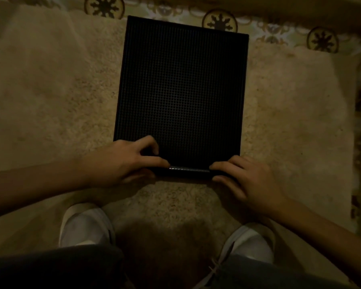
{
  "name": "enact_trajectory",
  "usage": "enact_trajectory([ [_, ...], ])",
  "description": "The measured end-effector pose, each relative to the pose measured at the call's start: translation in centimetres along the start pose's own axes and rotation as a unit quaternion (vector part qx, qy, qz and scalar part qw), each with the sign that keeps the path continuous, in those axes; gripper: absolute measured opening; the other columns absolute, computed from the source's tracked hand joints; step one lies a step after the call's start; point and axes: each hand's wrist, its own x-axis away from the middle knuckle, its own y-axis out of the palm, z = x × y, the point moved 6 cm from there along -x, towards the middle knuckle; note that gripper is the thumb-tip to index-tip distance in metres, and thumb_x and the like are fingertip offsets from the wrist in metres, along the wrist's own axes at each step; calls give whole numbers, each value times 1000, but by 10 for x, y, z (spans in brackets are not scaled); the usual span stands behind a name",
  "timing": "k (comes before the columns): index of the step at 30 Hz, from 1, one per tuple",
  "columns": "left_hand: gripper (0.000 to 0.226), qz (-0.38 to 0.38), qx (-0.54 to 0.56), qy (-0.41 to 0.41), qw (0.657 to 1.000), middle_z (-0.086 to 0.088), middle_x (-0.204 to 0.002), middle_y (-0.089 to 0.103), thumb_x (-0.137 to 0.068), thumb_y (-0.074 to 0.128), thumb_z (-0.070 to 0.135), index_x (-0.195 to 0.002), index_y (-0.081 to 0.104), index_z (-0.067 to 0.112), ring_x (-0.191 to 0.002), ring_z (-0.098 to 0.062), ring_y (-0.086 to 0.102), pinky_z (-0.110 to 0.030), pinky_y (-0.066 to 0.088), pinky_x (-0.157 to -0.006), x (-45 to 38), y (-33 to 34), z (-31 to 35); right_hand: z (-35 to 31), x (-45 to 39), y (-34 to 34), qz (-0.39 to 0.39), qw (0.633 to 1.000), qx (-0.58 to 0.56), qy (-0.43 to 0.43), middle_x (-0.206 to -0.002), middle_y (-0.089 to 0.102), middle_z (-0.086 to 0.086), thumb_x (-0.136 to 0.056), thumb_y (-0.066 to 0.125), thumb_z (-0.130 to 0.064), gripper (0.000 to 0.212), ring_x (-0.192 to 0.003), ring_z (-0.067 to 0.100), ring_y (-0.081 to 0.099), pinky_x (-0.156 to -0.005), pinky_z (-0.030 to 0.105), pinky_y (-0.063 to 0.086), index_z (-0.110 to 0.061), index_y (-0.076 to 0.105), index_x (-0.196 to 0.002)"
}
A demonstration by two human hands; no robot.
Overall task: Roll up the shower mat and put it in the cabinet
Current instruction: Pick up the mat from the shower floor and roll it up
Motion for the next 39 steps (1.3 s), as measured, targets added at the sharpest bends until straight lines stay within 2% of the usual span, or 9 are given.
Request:
enact_trajectory([
  [4, 46, 16, -6, 1, 1000, -7, -116, 56, -99, 40, 38, -143, 49, 26, -77, -14, 57, -27, 51, -60, 1, -3, -2, 8, -8, -3, 27, 998, -53, 23, -115, 59, 2, -101, 48, -46, 38, -87, 14, 59, -66, 39, 55, -24, 68, -124],
  [8, 50, 56, -174, -26, 983, -15, -116, 58, -98, 42, 36, -144, 48, 17, -98, -29, 56, -42, 51, -70, 7, 7, 7, 4, -8, -1, 75, 996, -39, 34, -110, 55, 7, -100, 52, -39, 36, -89, 17, 55, -68, 37, 53, -19, 70, -123],
  [15, 52, 80, -277, -54, 956, -20, -111, 63, -90, 41, 15, -138, 49, -2, -89, -34, 61, -42, 52, -68, 4, 19, 26, 0, -5, 3, 103, 992, 48, 53, -99, 59, 4, -102, 51, -35, 32, -85, 24, 53, -69, 43, 45, -22, 69, -126],
  [20, 59, 92, -270, -48, 957, -21, -108, 65, -80, 52, 8, -139, 50, 0, -86, -35, 64, -41, 58, -68, 3, 8, 27, -2, -5, 3, 119, 988, 81, 57, -94, 63, 4, -103, 51, -30, 31, -79, 23, 54, -64, 41, 46, -17, 68, -126],
  [24, 52, 98, -247, -42, 963, -22, -108, 69, -85, 33, 9, -125, 65, 1, -84, -35, 68, -39, 58, -66, 2, 1, 27, -1, -1, 3, 126, 983, 110, 68, -101, 69, 5, -106, 49, -29, 31, -83, 24, 61, -67, 38, 51, -15, 67, -127],
  [28, 53, 86, -258, -37, 962, -22, -115, 68, -85, 33, 11, -128, 62, 1, -90, -34, 68, -39, 58, -70, 2, 1, 22, -2, -1, 2, 118, 984, 107, 78, -114, 69, 8, -104, 51, -36, 35, -97, 25, 65, -77, 38, 54, -14, 68, -125],
  [32, 52, 65, -271, -56, 959, -25, -118, 66, -83, 51, 13, -133, 57, 0, -92, -36, 66, -40, 57, -65, 1, 3, 18, 0, -4, 2, 90, 988, 103, 74, -127, 60, 19, -91, 67, -46, 53, -113, 32, 56, -88, 43, 49, -8, 64, -128],
  [36, 61, 41, -241, -85, 966, -26, -116, 65, -72, 69, 14, -132, 58, 1, -87, -39, 64, -37, 52, -45, 0, 3, 15, 4, -9, -2, 77, 989, 118, 47, -115, 62, 14, -83, 77, -37, 55, -98, 31, 58, -77, 42, 49, -11, 64, -129],
  [39, 65, 43, -215, -110, 969, -28, -118, 62, -70, 76, 6, -132, 59, 2, -85, -40, 63, -37, 51, -41, -1, -1, 12, 8, -13, -9, 56, 993, 99, 12, -110, 67, 6, -84, 77, -35, 54, -93, 25, 62, -71, 34, 51, -15, 63, -133],
])
